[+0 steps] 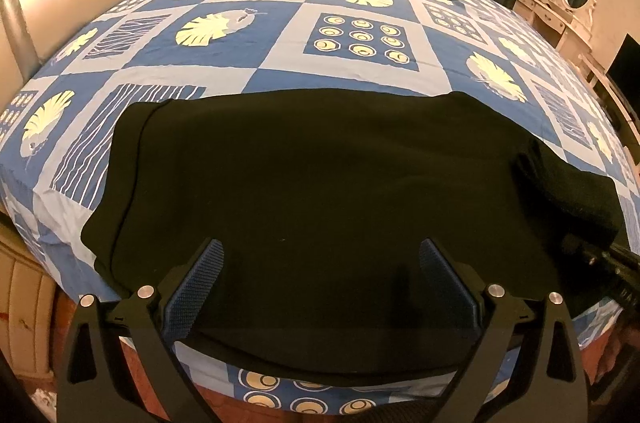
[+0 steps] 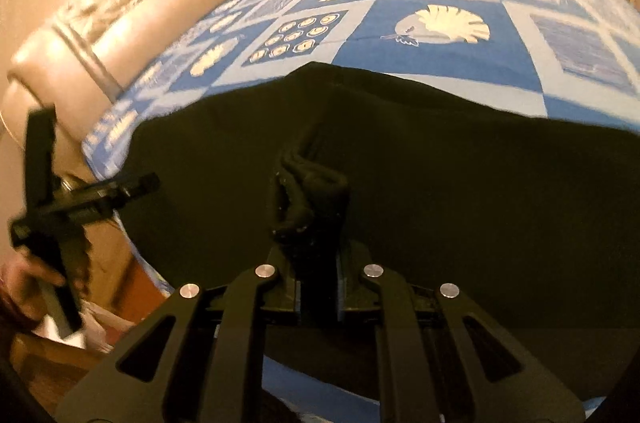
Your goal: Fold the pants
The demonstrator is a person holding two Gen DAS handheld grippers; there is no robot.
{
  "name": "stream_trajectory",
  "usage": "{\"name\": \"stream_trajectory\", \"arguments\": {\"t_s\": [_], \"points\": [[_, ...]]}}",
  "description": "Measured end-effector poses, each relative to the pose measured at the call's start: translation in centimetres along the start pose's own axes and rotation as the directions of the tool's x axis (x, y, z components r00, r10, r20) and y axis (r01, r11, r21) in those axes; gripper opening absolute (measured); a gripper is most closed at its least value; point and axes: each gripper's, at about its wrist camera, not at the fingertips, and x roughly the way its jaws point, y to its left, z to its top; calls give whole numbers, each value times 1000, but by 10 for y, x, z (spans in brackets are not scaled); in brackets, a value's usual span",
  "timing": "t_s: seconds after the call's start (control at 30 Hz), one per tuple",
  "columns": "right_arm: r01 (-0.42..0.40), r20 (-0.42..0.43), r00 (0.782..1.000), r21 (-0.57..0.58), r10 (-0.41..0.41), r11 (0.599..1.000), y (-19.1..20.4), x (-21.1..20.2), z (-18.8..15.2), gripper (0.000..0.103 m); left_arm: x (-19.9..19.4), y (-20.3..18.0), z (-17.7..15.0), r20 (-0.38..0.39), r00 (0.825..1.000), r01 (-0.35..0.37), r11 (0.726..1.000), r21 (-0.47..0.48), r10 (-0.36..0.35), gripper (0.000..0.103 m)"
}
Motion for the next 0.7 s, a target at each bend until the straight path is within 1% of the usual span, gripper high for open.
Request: {"name": "stream_trajectory", "arguments": {"t_s": [0.03,0.1,0.13,0.2,0.3,0.43,0.5,0.7], "points": [[7,-6,1000,-17,-7,1000,4,2,-1,19,0,0,0,-1,1000,2,1000,-1,-2,97],[2,-12,1000,-38,-3,999,11,3,-3,34,0,1,0,-1,1000,2,1000,-2,-2,97],[-1,-15,1000,-47,0,999,14,3,-3,37,0,1,0,0,1000,1,1000,-3,-1,97],[-17,-21,1000,-58,16,998,20,3,-5,49,0,2,1,2,1000,2,1000,-7,-2,97],[-46,-35,998,-53,44,998,24,2,-10,56,0,3,0,1,1000,5,1000,-16,-5,97],[-65,-44,997,-61,62,996,31,-2,-15,62,-1,6,1,4,1000,13,1000,-26,-13,97],[-73,-49,996,-70,70,995,35,-3,-18,66,-1,7,1,6,1000,15,999,-31,-15,97],[-85,-43,996,-85,82,993,43,-9,-24,72,-2,12,2,1,1000,25,998,-50,-25,97]]}}
